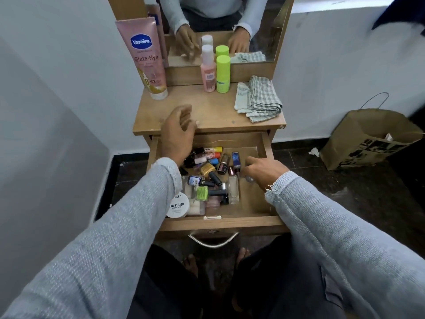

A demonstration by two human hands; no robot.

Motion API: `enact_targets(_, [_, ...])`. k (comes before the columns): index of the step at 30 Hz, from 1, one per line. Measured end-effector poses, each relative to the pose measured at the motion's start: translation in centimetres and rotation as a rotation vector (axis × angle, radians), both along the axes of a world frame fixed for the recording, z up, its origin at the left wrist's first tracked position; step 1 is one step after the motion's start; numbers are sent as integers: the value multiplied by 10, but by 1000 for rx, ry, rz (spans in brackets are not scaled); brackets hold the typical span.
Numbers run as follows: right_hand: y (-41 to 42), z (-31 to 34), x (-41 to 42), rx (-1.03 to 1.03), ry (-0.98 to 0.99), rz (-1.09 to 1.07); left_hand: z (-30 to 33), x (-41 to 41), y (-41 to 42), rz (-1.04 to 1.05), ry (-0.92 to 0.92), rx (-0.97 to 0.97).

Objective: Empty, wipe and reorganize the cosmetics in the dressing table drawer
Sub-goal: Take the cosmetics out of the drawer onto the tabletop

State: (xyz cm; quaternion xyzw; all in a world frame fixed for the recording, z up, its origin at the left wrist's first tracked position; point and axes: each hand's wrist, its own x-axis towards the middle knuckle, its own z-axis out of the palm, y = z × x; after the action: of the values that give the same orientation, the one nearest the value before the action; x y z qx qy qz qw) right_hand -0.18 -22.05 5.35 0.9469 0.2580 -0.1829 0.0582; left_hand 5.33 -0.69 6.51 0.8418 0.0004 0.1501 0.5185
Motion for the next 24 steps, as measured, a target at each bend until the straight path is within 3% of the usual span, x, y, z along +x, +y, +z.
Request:
enact_targets(3, [3, -5, -4, -54, -38, 36, -4, -29, -4, -31, -90, 139])
enact_targets(9, [2, -10, -12, -175, -45, 89, -22, -47, -4, -163, -48, 308])
enact_targets(16, [3, -11, -15, -212, -14, 99, -26, -56, -4, -195, -4, 340])
enact_targets(19, [4, -12, -14, -90, 9, -4, -30, -58, -2, -222, -10, 372])
enact_targets(24, [20, -9, -10, 324, 22, -437, -35, -63, -1, -312, 85, 469])
